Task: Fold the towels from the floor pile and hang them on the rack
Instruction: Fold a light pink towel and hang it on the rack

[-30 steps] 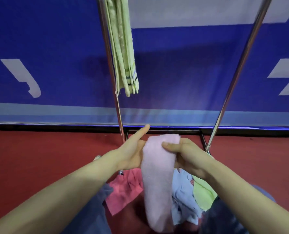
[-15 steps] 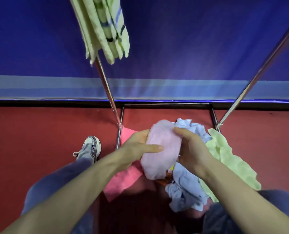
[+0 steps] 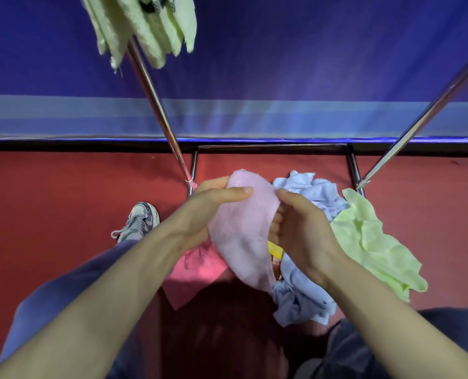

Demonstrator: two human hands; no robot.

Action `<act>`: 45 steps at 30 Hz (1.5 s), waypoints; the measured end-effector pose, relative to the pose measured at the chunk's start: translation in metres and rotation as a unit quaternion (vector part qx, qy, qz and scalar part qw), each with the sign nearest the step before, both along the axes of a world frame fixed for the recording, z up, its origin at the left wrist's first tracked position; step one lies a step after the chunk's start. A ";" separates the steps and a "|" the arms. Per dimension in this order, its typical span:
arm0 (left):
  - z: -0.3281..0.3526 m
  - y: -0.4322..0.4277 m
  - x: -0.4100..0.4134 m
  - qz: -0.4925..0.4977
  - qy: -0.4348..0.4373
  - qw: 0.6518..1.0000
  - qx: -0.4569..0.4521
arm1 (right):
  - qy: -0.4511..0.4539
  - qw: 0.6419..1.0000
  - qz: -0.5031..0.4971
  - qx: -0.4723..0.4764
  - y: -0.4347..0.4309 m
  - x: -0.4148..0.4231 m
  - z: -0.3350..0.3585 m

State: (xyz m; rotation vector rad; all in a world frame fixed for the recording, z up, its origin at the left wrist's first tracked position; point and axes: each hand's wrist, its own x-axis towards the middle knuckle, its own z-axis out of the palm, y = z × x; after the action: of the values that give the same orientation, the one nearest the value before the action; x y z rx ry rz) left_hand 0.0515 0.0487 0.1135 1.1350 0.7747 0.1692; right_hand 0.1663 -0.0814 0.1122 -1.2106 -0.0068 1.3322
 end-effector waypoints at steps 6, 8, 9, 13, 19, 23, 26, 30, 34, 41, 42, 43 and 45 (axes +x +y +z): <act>-0.004 0.005 0.004 0.026 0.034 0.977 0.209 | 0.040 0.999 0.018 0.009 0.001 -0.010 -0.001; -0.008 0.007 0.004 0.041 0.046 0.965 0.254 | 0.037 0.999 0.027 0.024 0.000 -0.012 -0.002; -0.010 0.007 0.004 0.058 0.053 0.960 0.267 | 0.026 0.999 0.026 0.039 0.000 -0.012 -0.004; -0.015 0.004 -0.002 0.144 0.085 0.876 0.452 | 0.002 0.995 0.035 0.095 -0.001 -0.014 -0.004; -0.009 -0.017 -0.008 -0.028 0.002 0.805 0.592 | 0.023 0.991 0.021 0.129 0.000 -0.014 0.003; -0.017 -0.020 -0.009 -0.053 0.031 0.800 0.597 | 0.006 0.992 0.004 0.128 -0.003 -0.015 0.008; -0.019 -0.023 -0.007 -0.068 0.042 0.790 0.608 | 0.001 0.991 0.006 0.134 -0.004 -0.015 0.006; -0.020 -0.025 -0.006 -0.073 0.075 0.766 0.634 | -0.010 0.981 0.058 0.183 -0.007 -0.016 0.006; -0.022 -0.025 -0.007 -0.051 0.092 0.763 0.637 | -0.043 0.978 0.090 0.186 -0.006 -0.018 0.004; -0.025 -0.022 -0.004 -0.006 0.062 0.777 0.626 | -0.077 0.986 0.065 0.134 -0.001 -0.021 0.003; -0.025 -0.022 -0.004 -0.006 0.053 0.780 0.623 | -0.095 0.986 0.064 0.123 -0.001 -0.020 0.002; -0.026 -0.022 -0.003 -0.006 0.043 0.782 0.621 | -0.110 0.986 0.059 0.113 -0.001 -0.019 0.001; -0.028 -0.023 -0.003 -0.007 0.033 0.785 0.619 | -0.127 0.984 0.055 0.110 0.000 -0.019 0.001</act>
State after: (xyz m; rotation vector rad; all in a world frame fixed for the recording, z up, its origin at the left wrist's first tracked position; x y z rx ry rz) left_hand 0.0488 0.0256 0.0857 2.4050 0.6851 0.7002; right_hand 0.1475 -0.0818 0.1135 -1.1947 -0.3986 1.2265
